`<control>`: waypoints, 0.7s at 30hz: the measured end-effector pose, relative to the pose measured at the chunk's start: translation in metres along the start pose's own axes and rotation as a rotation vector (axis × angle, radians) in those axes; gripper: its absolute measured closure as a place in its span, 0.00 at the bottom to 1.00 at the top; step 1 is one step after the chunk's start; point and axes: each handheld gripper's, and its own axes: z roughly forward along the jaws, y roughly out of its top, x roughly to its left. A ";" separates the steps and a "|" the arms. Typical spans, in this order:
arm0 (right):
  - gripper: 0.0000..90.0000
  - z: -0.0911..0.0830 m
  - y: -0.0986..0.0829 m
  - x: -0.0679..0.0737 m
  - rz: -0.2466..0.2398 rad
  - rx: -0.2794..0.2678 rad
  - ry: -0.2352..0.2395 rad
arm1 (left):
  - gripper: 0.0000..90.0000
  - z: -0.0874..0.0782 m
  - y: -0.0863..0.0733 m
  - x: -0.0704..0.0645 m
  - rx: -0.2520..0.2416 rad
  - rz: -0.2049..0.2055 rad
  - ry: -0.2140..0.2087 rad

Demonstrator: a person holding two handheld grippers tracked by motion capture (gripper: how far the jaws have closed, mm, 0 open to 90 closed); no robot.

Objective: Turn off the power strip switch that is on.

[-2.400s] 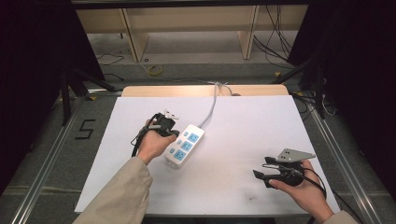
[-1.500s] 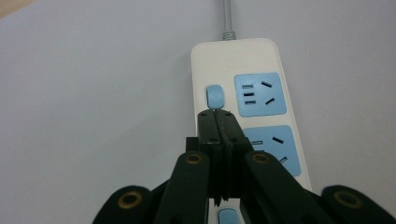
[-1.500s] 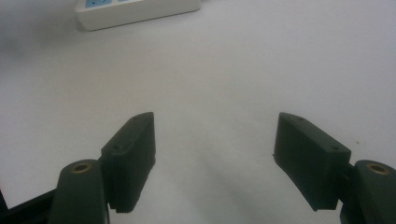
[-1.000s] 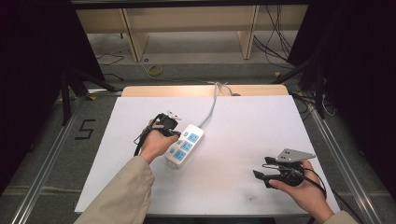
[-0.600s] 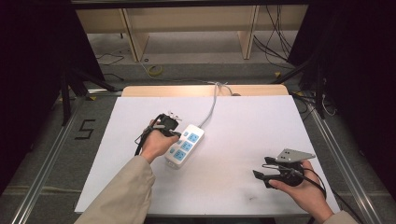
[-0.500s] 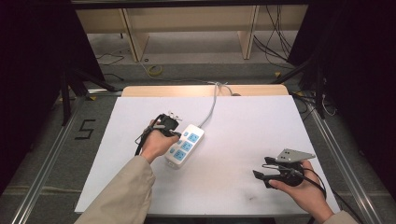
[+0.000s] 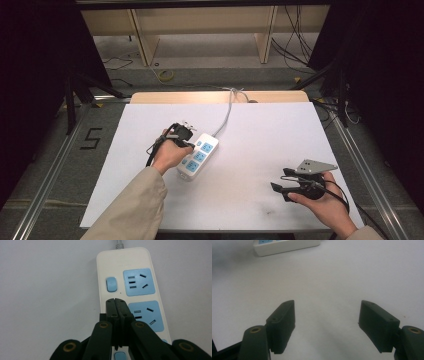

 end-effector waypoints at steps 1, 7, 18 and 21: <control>0.33 0.000 0.000 0.000 0.001 0.001 0.001 | 1.00 0.000 0.000 0.000 0.003 -0.001 -0.001; 0.33 0.000 0.000 0.000 0.001 -0.001 0.000 | 1.00 0.002 0.000 0.001 0.013 0.000 -0.006; 0.33 0.000 0.000 0.000 0.001 0.000 0.000 | 1.00 0.007 0.000 0.000 0.027 -0.003 -0.010; 0.33 0.000 0.000 0.000 -0.001 0.001 0.001 | 1.00 0.007 0.000 0.000 0.028 -0.003 -0.007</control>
